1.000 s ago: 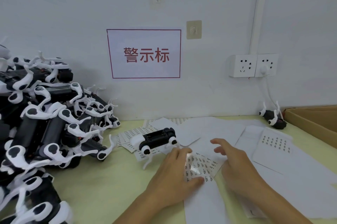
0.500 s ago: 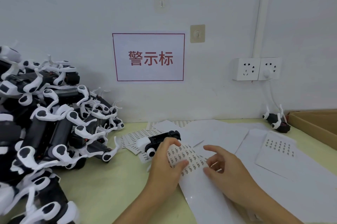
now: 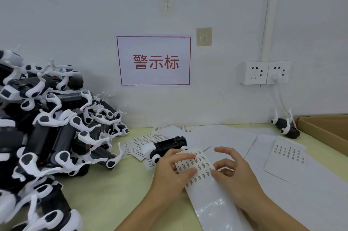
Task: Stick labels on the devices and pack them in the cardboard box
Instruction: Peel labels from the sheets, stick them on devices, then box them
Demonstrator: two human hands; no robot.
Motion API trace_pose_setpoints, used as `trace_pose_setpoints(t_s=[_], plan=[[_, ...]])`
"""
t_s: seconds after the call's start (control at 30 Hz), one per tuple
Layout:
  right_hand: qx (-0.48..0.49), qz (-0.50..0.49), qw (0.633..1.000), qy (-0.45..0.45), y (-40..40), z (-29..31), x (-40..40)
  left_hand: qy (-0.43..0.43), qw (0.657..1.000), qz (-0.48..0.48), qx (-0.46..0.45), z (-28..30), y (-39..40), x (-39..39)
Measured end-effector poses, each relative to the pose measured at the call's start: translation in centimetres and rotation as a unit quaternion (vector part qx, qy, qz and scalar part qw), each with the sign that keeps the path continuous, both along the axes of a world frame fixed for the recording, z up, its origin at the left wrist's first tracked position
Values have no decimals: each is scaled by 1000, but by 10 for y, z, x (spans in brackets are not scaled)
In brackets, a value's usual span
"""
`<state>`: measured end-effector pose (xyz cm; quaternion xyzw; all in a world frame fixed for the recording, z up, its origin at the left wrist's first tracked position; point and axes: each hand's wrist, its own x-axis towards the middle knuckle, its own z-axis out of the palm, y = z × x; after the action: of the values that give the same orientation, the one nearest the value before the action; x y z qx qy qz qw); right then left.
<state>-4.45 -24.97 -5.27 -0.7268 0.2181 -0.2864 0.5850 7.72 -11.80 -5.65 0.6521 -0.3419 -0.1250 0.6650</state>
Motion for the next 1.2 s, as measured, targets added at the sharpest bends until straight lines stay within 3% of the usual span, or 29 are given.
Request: trace_pose_setpoints(t_s=[0.17, 0.3, 0.47, 0.67, 0.73, 0.9, 1.07, 1.2], plan=[[35, -27, 999, -13, -1, 0, -1, -20, 1000, 3, -6, -2, 0, 0], [59, -43, 997, -17, -8, 5, -4, -107, 993, 53, 12, -6, -5, -1], [67, 11, 997, 41, -9, 5, -4, -69, 995, 73, 28, -9, -6, 0], [170, 85, 980, 66, -7, 8, -3, -46, 999, 27, 6, -6, -2, 0], [141, 90, 982, 84, -5, 9, -4, -54, 998, 16, 7, -5, -1, 0], [-66, -13, 993, 101, 0, 8, -5, -81, 996, 10, 23, -5, -3, -1], [-69, -6, 993, 97, 1, 6, -3, -168, 984, 45, 41, -8, -4, -3], [-67, 44, 993, 92, 4, 9, -5, -128, 989, 44, 53, -6, -3, -6]])
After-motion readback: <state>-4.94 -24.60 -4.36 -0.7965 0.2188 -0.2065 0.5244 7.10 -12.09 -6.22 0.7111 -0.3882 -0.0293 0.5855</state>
